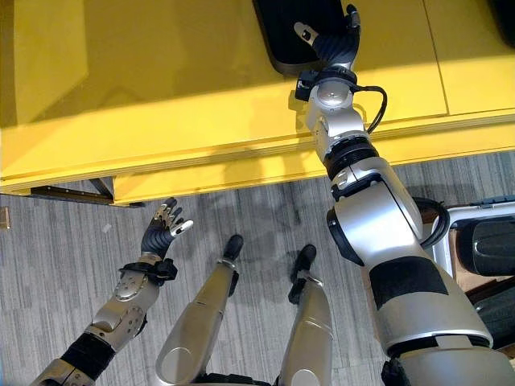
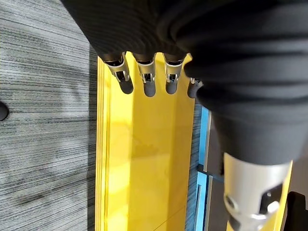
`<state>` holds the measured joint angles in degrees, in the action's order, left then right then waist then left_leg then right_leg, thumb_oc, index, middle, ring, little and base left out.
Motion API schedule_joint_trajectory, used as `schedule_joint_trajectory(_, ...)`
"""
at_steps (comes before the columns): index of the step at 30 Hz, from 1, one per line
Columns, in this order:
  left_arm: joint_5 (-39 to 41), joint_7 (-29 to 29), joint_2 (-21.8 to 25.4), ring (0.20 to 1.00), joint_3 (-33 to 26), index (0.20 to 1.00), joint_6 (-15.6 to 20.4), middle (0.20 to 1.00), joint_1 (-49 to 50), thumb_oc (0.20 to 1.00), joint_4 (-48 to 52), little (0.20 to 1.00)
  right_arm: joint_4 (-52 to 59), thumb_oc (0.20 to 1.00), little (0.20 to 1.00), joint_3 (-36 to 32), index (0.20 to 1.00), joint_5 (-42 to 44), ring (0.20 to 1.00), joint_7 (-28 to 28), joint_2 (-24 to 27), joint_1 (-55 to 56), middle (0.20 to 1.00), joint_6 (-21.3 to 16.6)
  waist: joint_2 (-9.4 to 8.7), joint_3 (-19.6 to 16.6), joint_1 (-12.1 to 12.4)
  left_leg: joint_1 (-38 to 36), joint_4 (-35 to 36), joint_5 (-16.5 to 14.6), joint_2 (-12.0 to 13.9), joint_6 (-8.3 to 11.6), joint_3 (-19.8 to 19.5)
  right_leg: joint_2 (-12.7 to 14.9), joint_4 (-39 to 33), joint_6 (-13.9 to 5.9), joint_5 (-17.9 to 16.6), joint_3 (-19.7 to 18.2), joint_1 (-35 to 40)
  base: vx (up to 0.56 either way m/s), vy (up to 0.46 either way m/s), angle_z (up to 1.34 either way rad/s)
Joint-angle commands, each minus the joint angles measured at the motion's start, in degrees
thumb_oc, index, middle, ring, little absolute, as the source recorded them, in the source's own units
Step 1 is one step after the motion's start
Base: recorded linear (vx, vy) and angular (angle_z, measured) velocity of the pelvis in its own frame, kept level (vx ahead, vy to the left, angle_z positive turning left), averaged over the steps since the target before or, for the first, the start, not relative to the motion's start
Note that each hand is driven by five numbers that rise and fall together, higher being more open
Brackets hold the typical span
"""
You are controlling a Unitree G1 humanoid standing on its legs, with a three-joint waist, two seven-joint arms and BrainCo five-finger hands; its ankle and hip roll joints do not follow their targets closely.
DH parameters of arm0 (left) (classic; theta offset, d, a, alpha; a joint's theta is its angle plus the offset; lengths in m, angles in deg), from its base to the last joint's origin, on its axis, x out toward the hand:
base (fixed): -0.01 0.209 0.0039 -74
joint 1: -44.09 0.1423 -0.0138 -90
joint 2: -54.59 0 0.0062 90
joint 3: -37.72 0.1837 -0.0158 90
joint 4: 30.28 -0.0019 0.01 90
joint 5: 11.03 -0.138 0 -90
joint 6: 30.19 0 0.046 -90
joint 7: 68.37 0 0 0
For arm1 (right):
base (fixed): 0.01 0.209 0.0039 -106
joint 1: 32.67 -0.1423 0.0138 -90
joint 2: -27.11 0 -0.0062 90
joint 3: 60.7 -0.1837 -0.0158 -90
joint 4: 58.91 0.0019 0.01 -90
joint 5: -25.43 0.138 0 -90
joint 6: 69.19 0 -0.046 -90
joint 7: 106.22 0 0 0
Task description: Move parts from the plastic box to the shelf.
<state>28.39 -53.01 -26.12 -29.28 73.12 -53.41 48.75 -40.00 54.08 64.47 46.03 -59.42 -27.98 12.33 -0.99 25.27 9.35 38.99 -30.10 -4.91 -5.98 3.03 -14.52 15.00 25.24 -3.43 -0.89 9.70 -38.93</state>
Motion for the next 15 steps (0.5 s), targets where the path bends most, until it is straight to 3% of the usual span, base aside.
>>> schedule_joint_trajectory(1, 0.74, -0.72, 1.68, 1.000, -1.65, 1.000, 2.70, 1.000, 1.25, 1.000, 1.14, 1.000, 4.45, 1.000, 1.000, -0.72, 1.000, -1.01, 1.000, 0.66, -0.52, 2.82, 1.000, -1.75, 0.09, 1.56, 1.61, -3.46, 3.08, -2.63, 3.38, -0.26, 1.17, 3.13, 6.98, -3.67, 3.24, -1.54, 1.09, 0.00, 0.000, 0.00)
schedule_joint_trajectory(15, 0.81, -0.77, 1.85, 1.000, -1.77, 1.000, 2.71, 1.000, 1.67, 1.000, 1.33, 1.000, 5.32, 1.000, 1.000, -0.74, 1.000, -0.95, 1.000, 0.67, -1.87, 3.46, 1.000, -2.00, 0.00, 1.51, 1.78, -3.35, 2.88, -2.60, 3.33, -0.34, 1.33, 3.14, 6.97, -3.52, 3.24, -1.64, 1.19, 0.00, 0.000, 0.00)
